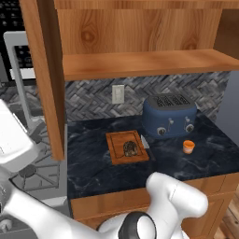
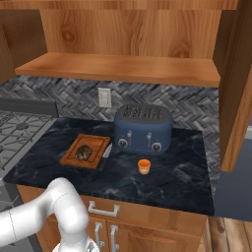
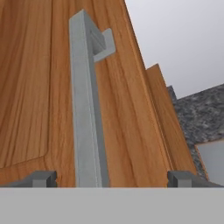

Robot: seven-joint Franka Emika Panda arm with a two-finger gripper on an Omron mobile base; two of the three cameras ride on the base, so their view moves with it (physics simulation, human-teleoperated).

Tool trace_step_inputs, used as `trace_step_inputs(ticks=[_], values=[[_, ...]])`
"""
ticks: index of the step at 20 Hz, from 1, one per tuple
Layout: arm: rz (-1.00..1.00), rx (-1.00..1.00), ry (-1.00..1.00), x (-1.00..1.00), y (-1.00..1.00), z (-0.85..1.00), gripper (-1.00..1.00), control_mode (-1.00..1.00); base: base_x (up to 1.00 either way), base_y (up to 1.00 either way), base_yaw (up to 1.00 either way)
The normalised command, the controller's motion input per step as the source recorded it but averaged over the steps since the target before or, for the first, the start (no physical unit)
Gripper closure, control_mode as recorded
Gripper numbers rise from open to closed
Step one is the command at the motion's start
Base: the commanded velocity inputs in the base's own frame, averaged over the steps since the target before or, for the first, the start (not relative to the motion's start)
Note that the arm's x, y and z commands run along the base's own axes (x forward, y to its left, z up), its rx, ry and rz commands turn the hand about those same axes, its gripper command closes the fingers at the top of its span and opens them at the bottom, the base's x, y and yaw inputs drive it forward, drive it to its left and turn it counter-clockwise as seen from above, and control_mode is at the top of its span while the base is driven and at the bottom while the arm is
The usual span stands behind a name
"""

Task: Pick the bread, place it on the cutting board, pick the jam, place it on the counter, and close the cabinet.

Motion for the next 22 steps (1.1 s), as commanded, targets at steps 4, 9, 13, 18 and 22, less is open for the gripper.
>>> trace_step_inputs(ticks=[4, 9, 13, 18, 22], values=[[0.00, 0.00, 0.00, 0.00, -0.13, 0.04, -1.00, -1.00, 0.00, 0.00, 0.00], [0.00, 0.00, 0.00, 0.00, -0.23, 0.02, -1.00, -1.00, 0.00, 0.00, 0.00], [0.00, 0.00, 0.00, 0.00, -0.36, 0.01, -1.00, -1.00, 0.00, 0.00, 0.00], [0.01, 0.00, 0.00, 0.00, -0.37, 0.00, -1.00, -1.00, 0.00, 0.00, 0.00], [0.01, 0.00, 0.00, 0.00, -0.37, 0.00, -1.00, -1.00, 0.00, 0.00, 0.00]])
